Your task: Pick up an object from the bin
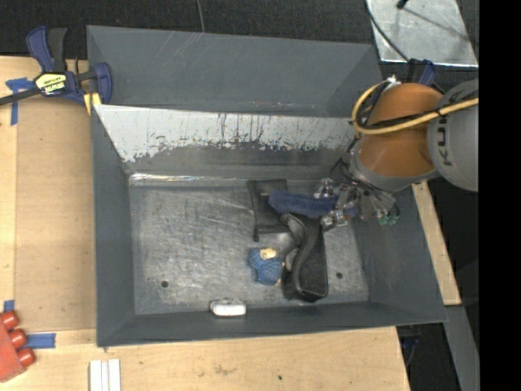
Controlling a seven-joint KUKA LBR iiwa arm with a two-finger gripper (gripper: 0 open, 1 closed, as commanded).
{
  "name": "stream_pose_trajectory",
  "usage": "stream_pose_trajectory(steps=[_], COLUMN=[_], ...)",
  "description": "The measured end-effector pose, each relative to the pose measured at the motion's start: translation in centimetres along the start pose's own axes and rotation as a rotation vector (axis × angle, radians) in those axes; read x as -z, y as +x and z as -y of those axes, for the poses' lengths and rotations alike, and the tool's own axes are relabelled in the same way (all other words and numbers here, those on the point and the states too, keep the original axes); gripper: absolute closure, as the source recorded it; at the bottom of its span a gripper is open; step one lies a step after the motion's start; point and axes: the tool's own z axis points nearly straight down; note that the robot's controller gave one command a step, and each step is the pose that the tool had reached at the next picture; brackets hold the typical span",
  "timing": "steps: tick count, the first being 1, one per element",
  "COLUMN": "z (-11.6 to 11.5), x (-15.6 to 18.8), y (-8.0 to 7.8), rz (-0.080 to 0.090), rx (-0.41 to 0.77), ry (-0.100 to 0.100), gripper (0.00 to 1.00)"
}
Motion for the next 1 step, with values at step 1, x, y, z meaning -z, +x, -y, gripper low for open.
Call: stream_pose_trajectory(steps=[1], z=[-0.35], x=[14.74], y=[-0.15], rz=[-0.015], rx=[0.137], ry=[-0.005], gripper=[1.00])
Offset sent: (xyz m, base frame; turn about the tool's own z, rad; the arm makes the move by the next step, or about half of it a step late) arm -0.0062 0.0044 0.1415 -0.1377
